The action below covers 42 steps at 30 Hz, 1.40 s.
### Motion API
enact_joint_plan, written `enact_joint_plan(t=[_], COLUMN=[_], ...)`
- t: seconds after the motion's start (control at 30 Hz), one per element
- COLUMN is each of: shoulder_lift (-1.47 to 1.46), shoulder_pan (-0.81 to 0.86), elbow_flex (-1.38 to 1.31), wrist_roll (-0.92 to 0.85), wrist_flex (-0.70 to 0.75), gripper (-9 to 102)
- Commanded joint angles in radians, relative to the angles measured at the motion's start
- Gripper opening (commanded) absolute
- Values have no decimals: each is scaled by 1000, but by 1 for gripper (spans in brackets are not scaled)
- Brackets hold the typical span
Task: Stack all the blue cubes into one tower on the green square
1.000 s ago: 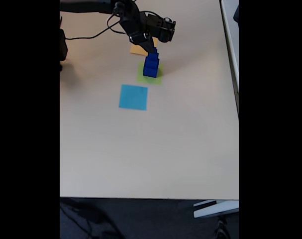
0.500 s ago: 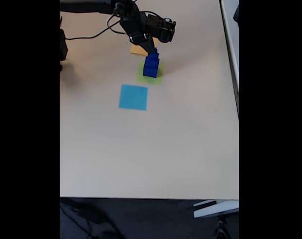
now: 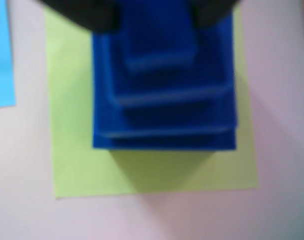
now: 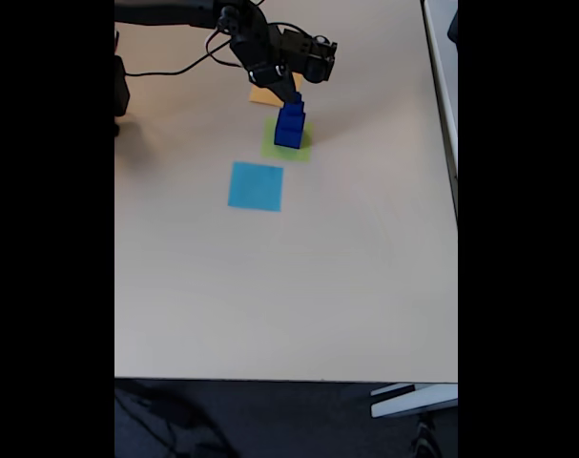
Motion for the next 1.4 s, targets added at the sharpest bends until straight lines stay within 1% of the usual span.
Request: enact_joint_plan(t=[0.0,0.9,1.37], shoulder_lift=[29,34,37], shoulder_pan=[-11,-14,-25], elbow_flex=[-5,6,-5], wrist_roll=[-3,-3,5], wrist_flex=[-23,-25,-31], gripper=[2,6,10])
